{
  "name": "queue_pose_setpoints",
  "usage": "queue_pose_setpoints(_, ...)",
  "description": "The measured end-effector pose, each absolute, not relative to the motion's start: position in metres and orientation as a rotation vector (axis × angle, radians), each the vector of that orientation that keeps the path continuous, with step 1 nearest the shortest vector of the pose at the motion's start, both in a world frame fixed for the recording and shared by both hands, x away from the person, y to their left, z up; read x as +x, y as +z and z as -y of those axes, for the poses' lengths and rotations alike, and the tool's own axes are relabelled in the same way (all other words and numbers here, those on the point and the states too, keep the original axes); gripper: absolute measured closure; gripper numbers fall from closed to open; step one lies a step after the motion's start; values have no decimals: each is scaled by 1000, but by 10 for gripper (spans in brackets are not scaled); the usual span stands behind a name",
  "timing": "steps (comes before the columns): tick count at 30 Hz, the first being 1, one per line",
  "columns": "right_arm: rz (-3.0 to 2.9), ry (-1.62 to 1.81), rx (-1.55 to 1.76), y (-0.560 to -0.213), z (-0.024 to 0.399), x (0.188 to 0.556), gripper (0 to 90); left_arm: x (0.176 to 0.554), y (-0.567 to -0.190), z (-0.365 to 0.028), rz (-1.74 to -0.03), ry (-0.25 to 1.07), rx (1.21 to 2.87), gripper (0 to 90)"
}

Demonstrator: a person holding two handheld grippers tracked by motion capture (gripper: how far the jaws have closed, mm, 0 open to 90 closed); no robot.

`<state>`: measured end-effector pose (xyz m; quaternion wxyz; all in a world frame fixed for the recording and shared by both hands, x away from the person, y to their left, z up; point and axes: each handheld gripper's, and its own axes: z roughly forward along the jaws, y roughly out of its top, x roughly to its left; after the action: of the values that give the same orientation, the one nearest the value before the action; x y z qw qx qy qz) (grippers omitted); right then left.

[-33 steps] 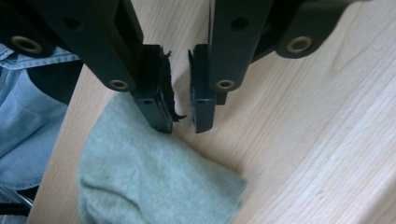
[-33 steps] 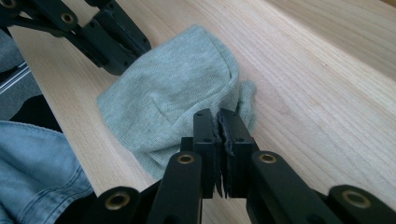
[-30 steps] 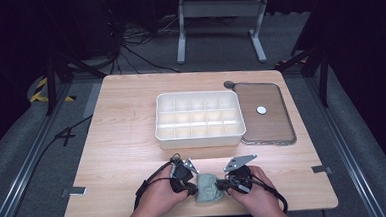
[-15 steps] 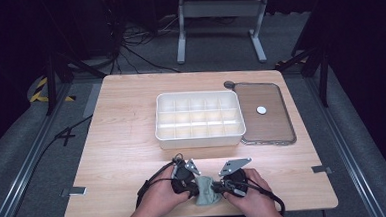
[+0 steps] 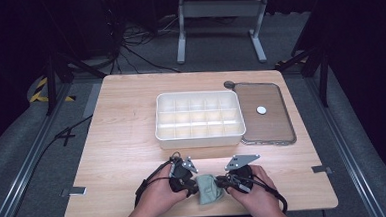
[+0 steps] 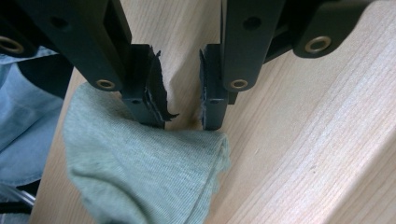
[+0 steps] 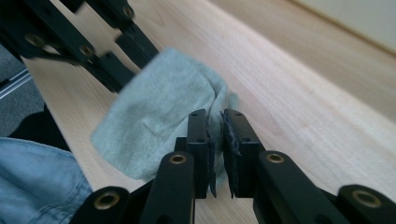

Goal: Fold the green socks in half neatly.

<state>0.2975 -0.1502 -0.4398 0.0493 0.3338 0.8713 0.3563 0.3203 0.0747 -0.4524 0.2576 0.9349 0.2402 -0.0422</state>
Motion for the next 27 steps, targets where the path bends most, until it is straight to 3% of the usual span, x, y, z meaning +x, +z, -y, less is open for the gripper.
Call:
queue_pose_setpoints(7,-2668,1157,883,-430,145,291,854,319,-454,-74,-643,-109,2546,711)
queue_pose_setpoints(14,-2749,1059,859,-459,126,292,896,318,-453,-76,-625,-131,2565,715)
queue_pose_setpoints(19,-2703,1043,897,-460,129,295,897,318,-452,-75,-580,-129,2590,706)
queue_pose_setpoints(24,-2706,1055,919,-460,129,297,897,318,-453,-67,-495,-22,2594,692)
queue_pose_setpoints(27,-2706,1063,928,-460,129,297,897,315,-453,-62,-342,67,2590,663)
